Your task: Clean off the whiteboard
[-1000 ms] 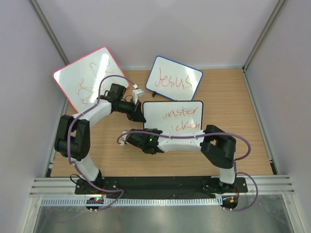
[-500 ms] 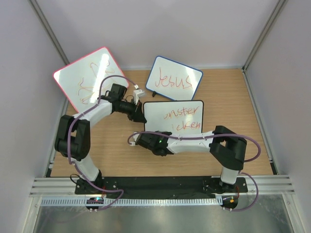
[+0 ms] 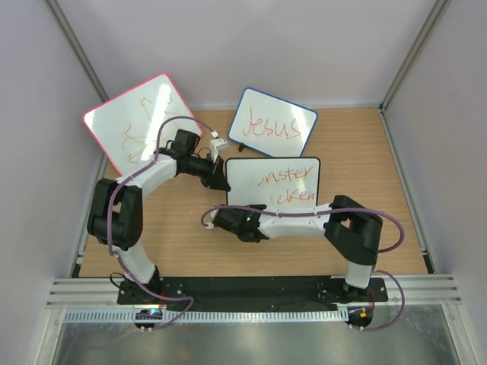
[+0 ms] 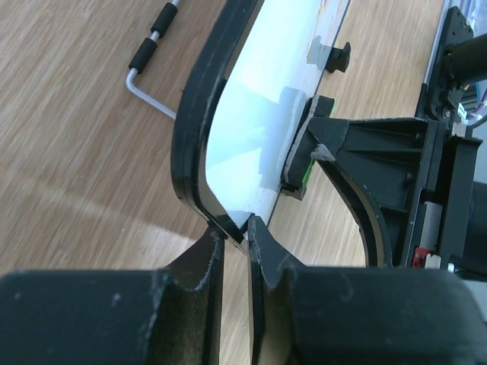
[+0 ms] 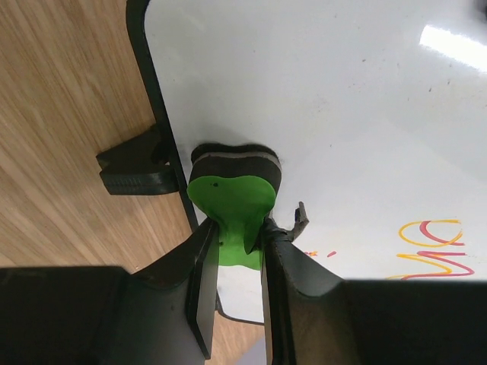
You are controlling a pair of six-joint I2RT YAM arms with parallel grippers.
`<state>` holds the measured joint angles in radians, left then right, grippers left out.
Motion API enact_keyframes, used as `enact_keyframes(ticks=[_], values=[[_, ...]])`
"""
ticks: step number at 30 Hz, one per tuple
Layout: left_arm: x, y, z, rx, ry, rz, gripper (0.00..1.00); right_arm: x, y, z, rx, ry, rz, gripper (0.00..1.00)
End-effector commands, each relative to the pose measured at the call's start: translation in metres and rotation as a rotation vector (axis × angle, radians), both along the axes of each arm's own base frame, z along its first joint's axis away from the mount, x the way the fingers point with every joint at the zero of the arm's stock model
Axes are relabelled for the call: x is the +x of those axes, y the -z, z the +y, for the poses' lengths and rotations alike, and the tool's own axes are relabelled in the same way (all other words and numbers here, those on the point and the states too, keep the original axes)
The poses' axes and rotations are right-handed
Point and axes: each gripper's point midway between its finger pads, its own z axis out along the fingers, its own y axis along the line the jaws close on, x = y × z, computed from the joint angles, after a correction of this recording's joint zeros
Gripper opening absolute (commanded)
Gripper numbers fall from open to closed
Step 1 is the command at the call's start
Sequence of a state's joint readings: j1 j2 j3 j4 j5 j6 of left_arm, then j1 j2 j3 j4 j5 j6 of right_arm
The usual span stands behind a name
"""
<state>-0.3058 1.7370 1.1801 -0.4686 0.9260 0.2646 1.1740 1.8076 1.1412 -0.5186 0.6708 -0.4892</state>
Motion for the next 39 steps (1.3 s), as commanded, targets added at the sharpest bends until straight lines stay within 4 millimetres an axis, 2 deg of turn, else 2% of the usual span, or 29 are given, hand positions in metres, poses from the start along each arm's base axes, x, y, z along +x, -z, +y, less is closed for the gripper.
enact_keyframes(ticks=[1, 3, 7, 13, 16, 22, 25, 27, 33, 37, 39], values=[[0.017, -0.001, -0.001, 0.031, -0.002, -0.081, 0.00, 0.024, -0.003, 0.015, -0.024, -0.005, -0.042, 0.01], [0.017, -0.002, -0.003, 0.035, 0.000, -0.091, 0.00, 0.029, -0.005, 0.030, 0.000, -0.026, -0.041, 0.01], [0.020, -0.006, -0.004, 0.036, 0.000, -0.104, 0.00, 0.030, -0.004, 0.041, 0.039, -0.033, -0.029, 0.01], [0.020, -0.007, -0.005, 0.033, 0.000, -0.108, 0.00, 0.023, -0.003, 0.036, 0.079, -0.017, -0.011, 0.01], [0.020, -0.006, -0.003, 0.040, -0.003, -0.112, 0.00, 0.019, -0.002, 0.019, 0.038, 0.023, -0.015, 0.01], [0.020, -0.009, -0.002, 0.040, -0.001, -0.128, 0.00, 0.006, -0.001, -0.037, -0.013, 0.133, -0.003, 0.01], [0.020, -0.008, -0.002, 0.044, -0.002, -0.129, 0.00, 0.005, -0.003, -0.052, -0.015, 0.168, -0.011, 0.01], [0.019, -0.007, -0.002, 0.047, -0.002, -0.125, 0.00, 0.005, -0.004, -0.053, -0.007, 0.174, -0.018, 0.01], [0.018, -0.007, 0.000, 0.051, 0.000, -0.128, 0.00, 0.011, -0.011, -0.043, 0.026, 0.175, -0.035, 0.01], [0.018, -0.007, -0.001, 0.047, 0.000, -0.120, 0.00, 0.015, -0.008, -0.016, 0.048, 0.130, -0.019, 0.01], [0.020, -0.008, -0.003, 0.044, 0.000, -0.122, 0.00, 0.016, 0.001, -0.003, 0.045, 0.110, -0.012, 0.01]])
